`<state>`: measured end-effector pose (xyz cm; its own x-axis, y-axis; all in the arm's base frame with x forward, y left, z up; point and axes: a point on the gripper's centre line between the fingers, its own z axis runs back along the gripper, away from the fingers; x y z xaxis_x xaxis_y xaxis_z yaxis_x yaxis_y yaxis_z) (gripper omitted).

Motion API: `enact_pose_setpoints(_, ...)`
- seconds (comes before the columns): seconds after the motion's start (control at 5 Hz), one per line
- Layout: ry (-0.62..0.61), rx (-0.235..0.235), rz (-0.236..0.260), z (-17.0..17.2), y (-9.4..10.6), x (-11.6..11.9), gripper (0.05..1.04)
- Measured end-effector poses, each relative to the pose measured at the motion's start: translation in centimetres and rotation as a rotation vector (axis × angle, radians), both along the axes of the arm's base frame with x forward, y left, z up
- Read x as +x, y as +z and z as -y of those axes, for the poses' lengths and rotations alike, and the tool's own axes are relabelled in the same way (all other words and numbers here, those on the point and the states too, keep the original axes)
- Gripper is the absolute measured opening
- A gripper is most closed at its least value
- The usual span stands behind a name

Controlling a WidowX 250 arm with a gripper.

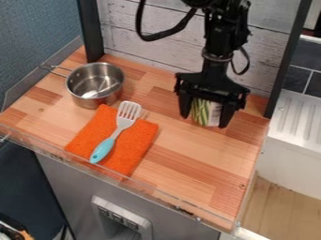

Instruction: Push the can to the top right corner

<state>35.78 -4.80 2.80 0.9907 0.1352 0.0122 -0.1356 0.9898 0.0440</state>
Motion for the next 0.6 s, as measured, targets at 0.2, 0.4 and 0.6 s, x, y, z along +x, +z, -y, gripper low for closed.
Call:
enact_pose_setpoints(0.2, -0.019, 0.015, 0.013, -0.07, 0.04, 1.26, 1.001)
enact_pose_setpoints(0.4, -0.035, 0.015, 0.023, 0.0, 0.24, 1.85, 1.001)
enact_pose_setpoints(0.6, -0.045, -0.004, 0.014, -0.19, 0.46, 1.61, 1.001)
